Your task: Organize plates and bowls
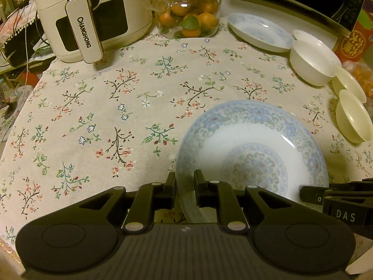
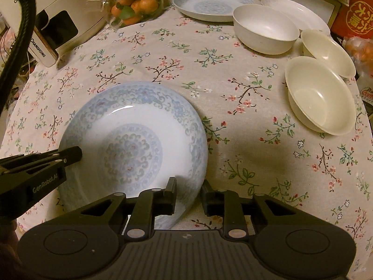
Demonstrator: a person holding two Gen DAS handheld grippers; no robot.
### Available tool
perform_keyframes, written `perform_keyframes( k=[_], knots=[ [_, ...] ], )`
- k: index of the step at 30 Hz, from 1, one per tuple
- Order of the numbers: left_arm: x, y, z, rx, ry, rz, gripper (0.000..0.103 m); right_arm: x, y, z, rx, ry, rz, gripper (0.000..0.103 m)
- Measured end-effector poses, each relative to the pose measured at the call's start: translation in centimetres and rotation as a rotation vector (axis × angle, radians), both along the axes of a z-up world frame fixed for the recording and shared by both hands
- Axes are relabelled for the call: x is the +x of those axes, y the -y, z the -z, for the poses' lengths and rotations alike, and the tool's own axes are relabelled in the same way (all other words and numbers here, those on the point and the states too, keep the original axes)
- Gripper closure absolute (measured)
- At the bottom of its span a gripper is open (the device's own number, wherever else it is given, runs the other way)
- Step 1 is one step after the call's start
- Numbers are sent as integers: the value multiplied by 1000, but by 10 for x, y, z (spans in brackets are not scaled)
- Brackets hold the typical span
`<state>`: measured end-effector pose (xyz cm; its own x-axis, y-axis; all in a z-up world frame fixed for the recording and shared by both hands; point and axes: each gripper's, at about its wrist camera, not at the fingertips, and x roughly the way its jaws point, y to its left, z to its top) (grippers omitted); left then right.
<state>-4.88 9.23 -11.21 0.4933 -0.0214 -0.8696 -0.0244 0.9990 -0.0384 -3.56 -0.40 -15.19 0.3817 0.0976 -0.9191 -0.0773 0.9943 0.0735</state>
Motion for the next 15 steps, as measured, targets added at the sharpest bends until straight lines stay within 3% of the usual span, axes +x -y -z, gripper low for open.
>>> perform_keyframes(
  k=[15],
  knots=[
    [6,-2,0,-4,-31,-8,89,1,1,0,-1,-12,-9,80]
  ],
)
